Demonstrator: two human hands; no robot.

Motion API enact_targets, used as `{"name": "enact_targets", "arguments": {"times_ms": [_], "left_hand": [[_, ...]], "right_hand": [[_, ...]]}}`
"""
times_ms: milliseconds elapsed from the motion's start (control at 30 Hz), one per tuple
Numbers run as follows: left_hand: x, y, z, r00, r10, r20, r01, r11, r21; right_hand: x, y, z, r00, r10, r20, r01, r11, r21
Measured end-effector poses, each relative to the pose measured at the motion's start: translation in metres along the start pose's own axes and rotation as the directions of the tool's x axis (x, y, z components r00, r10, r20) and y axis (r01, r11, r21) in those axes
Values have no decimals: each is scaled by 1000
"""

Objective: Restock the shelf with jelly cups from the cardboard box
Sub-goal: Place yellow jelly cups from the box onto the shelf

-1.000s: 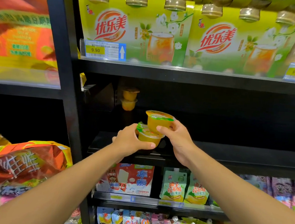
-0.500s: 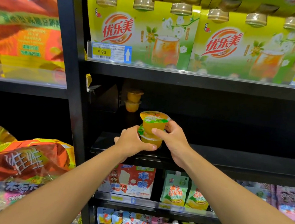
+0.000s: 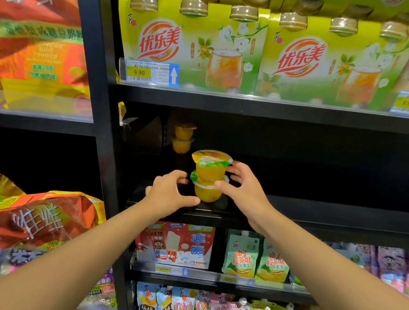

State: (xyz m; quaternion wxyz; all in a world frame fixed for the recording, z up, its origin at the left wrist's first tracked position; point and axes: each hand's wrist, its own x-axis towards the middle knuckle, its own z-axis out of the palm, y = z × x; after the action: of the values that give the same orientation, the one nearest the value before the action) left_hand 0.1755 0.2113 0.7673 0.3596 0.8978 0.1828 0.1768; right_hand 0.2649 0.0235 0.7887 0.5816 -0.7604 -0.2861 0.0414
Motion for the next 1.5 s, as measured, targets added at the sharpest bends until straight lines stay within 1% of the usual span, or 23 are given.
{"name": "enact_targets", "arguments": {"times_ms": [67, 100, 167, 200, 267, 367, 433, 467, 567, 667, 800, 933, 1000, 1233, 1367, 1500], "left_hand": [[-6, 1, -3, 998, 28, -63, -29, 1000, -10], [-11, 3, -4, 993, 49, -103, -48, 999, 14], [-25, 7, -6, 982, 114, -153, -99, 990, 102], [-32, 9, -8, 978, 151, -146, -129, 981, 148], [-47, 13, -12, 975, 214, -58, -193, 948, 255], [-57, 16, -13, 958, 242, 156, -285, 875, 390], [-58, 20, -11, 943, 218, 253, -312, 847, 431], [-58, 22, -10, 939, 208, 275, -316, 838, 445], [-57, 27, -5, 940, 204, 274, -317, 820, 477], [-55, 26, -1, 941, 199, 272, -314, 812, 493], [-51, 26, 1, 940, 189, 284, -313, 809, 497], [-43, 25, 3, 944, 204, 260, -307, 832, 461], [-37, 23, 3, 945, 213, 248, -307, 840, 448], [-6, 27, 5, 956, 150, 250, -258, 835, 486], [19, 28, 9, 966, 124, 229, -230, 817, 529], [41, 32, 13, 972, 62, 225, -180, 812, 555]], "right_hand": [[-6, -2, -2, 999, 11, -35, -11, 1000, 0], [-10, -2, -4, 998, 12, -59, -13, 1000, -14], [-20, 0, -8, 996, -3, -92, -7, 995, -104], [-26, 2, -12, 997, -18, -81, 3, 983, -182], [-36, 6, -18, 999, -39, 9, 40, 933, -357], [-47, 12, -24, 985, -54, 162, 140, 797, -588], [-48, 12, -25, 973, -78, 219, 209, 706, -676], [-48, 12, -24, 966, -77, 247, 232, 681, -695], [-49, 11, -18, 951, -32, 309, 258, 633, -730], [-48, 13, -13, 945, -24, 326, 272, 612, -743], [-42, 20, -11, 940, -46, 338, 293, 620, -728], [-30, 22, -12, 921, -95, 377, 341, 662, -667], [-24, 21, -14, 914, -101, 394, 360, 651, -668], [11, 19, -10, 911, -48, 409, 351, 610, -711], [37, 25, -7, 928, 0, 373, 291, 626, -723], [62, 31, -4, 932, 22, 361, 260, 652, -712]]}}
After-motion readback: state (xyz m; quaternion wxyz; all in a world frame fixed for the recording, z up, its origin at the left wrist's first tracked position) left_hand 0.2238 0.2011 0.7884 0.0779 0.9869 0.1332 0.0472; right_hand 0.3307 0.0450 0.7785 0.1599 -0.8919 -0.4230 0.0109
